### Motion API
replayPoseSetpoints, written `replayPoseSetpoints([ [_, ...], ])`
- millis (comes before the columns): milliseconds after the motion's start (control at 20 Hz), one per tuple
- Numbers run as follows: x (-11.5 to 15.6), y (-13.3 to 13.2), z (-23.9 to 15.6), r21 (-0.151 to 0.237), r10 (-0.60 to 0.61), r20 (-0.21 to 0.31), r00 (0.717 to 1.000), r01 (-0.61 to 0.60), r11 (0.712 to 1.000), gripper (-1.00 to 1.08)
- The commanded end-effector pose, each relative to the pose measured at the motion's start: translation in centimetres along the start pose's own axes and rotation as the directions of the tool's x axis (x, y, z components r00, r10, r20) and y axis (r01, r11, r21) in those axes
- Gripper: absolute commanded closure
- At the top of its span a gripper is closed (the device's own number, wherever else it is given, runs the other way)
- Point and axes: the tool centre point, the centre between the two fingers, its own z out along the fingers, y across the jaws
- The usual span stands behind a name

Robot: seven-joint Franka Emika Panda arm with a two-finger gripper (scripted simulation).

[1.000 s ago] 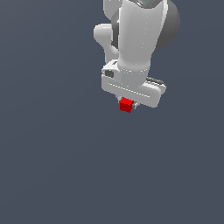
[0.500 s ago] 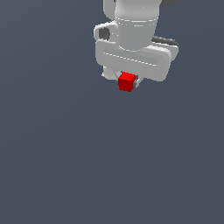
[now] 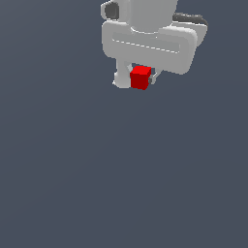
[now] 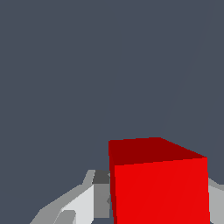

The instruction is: Pick up the red cube and move it to a goal position.

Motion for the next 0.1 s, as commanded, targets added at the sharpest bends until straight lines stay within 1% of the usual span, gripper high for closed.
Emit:
replayPoseSetpoints([
  [0, 0.05, -0.01, -0.24, 0.000, 0.000, 0.000, 1.000, 0.000, 1.000, 1.08],
  [50, 0.06, -0.02, -0.24, 0.000, 0.000, 0.000, 1.000, 0.000, 1.000, 1.08],
])
